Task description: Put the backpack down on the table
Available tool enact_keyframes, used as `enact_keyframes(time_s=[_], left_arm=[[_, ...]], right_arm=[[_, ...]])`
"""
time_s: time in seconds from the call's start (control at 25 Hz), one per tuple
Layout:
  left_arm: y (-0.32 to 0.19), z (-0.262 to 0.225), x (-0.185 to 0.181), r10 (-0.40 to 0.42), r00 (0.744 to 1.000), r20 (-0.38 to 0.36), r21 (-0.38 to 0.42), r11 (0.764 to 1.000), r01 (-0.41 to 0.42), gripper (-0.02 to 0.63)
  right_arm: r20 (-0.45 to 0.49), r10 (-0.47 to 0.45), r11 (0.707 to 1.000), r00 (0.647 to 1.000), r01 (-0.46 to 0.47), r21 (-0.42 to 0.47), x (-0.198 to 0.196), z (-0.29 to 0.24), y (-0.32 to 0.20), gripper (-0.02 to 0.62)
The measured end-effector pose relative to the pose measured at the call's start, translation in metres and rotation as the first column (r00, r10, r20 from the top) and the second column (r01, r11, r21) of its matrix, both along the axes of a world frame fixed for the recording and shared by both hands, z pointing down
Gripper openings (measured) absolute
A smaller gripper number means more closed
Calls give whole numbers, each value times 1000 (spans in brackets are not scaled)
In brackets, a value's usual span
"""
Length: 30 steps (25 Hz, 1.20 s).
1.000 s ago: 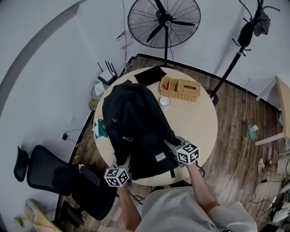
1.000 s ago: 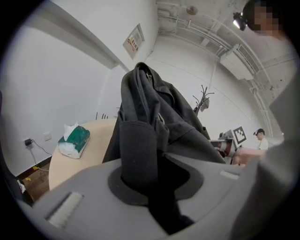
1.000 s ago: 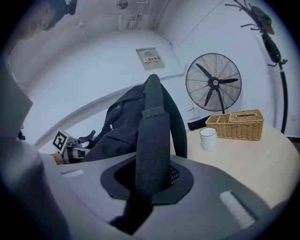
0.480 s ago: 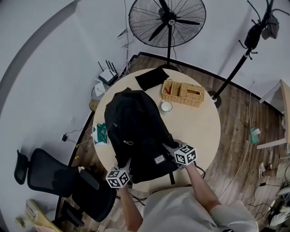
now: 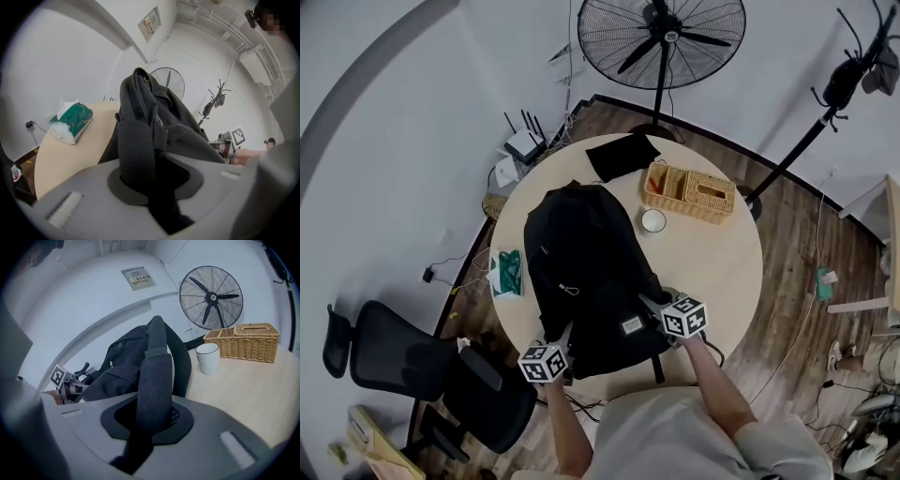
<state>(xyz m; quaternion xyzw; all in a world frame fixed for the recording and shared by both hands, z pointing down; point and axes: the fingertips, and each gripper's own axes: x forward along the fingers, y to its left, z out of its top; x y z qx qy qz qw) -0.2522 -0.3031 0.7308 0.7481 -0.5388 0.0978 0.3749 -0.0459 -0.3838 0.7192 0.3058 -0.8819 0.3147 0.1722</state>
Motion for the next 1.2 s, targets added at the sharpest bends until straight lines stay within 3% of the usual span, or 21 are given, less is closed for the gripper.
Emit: enact_keyframes(time_s=[0.52,0.68,1.0,1.2], left_arm=[[-22,19,-7,4,998,-67,-111,994,-11,146],[-29,27,-9,-15,990,-138,-162,987,-8,158],[-38,44,-14,-54,963,-265,-248,969,-14,187],[-42,50,-17,-71,956,-285,-277,961,-11,207]], right_arm=[[24,24,988,999,-20,-151,0,24,-22,52],[32,41,976,999,-33,-216,3,32,-30,57],[108,82,935,991,-39,-353,3,48,-41,81],[196,142,878,970,-32,-478,5,59,-45,118]])
